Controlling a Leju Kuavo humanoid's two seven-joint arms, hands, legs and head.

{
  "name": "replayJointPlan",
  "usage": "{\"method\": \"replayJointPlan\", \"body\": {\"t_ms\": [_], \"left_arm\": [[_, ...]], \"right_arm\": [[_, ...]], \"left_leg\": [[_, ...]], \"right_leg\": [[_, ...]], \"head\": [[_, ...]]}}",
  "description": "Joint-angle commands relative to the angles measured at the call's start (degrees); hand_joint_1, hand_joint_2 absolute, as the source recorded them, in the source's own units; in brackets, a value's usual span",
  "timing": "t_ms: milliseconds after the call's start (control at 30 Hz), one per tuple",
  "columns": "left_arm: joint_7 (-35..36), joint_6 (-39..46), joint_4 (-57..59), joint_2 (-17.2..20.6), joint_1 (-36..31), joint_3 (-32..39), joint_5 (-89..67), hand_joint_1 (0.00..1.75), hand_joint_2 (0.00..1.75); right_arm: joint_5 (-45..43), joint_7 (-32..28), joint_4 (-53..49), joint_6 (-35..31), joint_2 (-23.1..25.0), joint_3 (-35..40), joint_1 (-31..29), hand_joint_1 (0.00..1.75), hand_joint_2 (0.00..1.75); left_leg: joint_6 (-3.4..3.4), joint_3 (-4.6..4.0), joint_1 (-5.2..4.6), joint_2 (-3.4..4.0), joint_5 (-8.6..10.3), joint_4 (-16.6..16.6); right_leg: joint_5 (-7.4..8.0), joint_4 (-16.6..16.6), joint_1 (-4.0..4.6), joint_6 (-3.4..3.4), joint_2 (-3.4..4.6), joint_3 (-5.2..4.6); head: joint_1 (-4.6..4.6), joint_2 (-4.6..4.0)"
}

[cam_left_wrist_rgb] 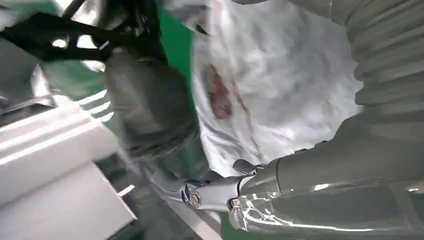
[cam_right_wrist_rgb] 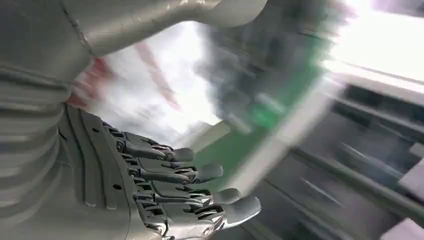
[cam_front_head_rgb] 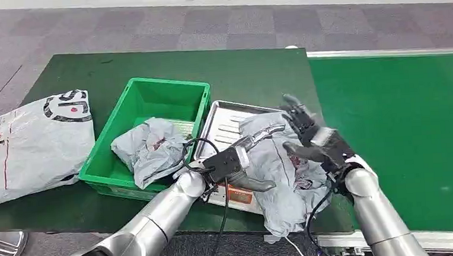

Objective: Moved the parcel from conveyor to table for the left to box.

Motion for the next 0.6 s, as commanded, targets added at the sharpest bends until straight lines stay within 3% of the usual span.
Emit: {"method": "replayJointPlan", "body": {"t_ms": [33,100,167,267,367,433,600], "left_arm": [[0.2,-2.1,-8.5,3.5,1.6,-10.2,3.5,0.0,1.75],[1.8,2.4,-4.5,2.1,0.3,-14.9,-1.5,0.0,1.75],[8.6,9.5,0.8,0.0,-1.5,-17.4,-7.1,0.0,1.75],[16.5,13.2,6.9,-0.1,-3.3,-20.4,-8.5,0.0,1.75],[19.2,15.0,11.7,-0.1,-4.1,-20.9,-8.5,0.0,1.75],[28.1,27.7,14.9,-0.1,-5.2,-26.0,-19.2,0.0,1.75],[34.4,24.5,18.4,0.0,-5.0,-26.0,-22.3,0.0,1.75]], "right_arm": [[-10.2,-4.2,-21.7,-4.4,6.5,-14.2,8.7,0.0,1.75],[-13.8,-6.4,-22.2,-5.4,7.1,-16.5,9.1,0.0,1.75],[-15.0,-7.5,-24.3,-5.7,7.4,-17.9,10.6,0.0,1.75],[-14.9,-7.8,-26.3,-5.7,8.2,-18.1,11.5,0.0,1.75],[-14.5,-7.2,-25.7,-5.2,8.1,-17.2,11.2,0.0,1.75],[-14.5,-7.2,-25.2,-5.0,8.0,-17.2,11.3,0.0,1.75],[-13.5,-6.2,-22.9,-4.5,8.2,-16.5,8.0,0.0,1.75]], "left_leg": [[-0.13,0.07,0.01,-0.16,-0.05,0.0],[-0.23,0.18,0.08,-0.21,-0.11,-0.1],[-0.08,0.03,0.05,-0.25,-0.11,0.0],[-0.07,0.06,0.02,-0.24,-0.12,0.0],[-0.04,0.09,-0.02,-0.07,-0.15,0.0],[-0.1,0.15,0.02,0.03,-0.17,0.0],[-0.17,0.24,0.05,0.17,-0.15,-0.1]], "right_leg": [[-0.1,0.0,-0.02,-0.05,-0.02,0.08],[-0.12,-0.1,0.03,-0.05,0.02,0.23],[-0.13,0.0,0.01,0.0,-0.11,0.09],[-0.16,0.0,-0.04,0.04,-0.1,0.12],[-0.12,0.0,-0.08,0.04,0.05,0.1],[-0.07,-0.1,-0.04,0.0,0.19,0.13],[-0.04,-0.1,-0.02,-0.02,0.37,0.16]], "head": [[-0.02,0.0],[0.0,0.0],[0.0,0.0],[0.0,0.0],[0.0,0.0],[0.0,0.0],[0.0,0.0]]}}
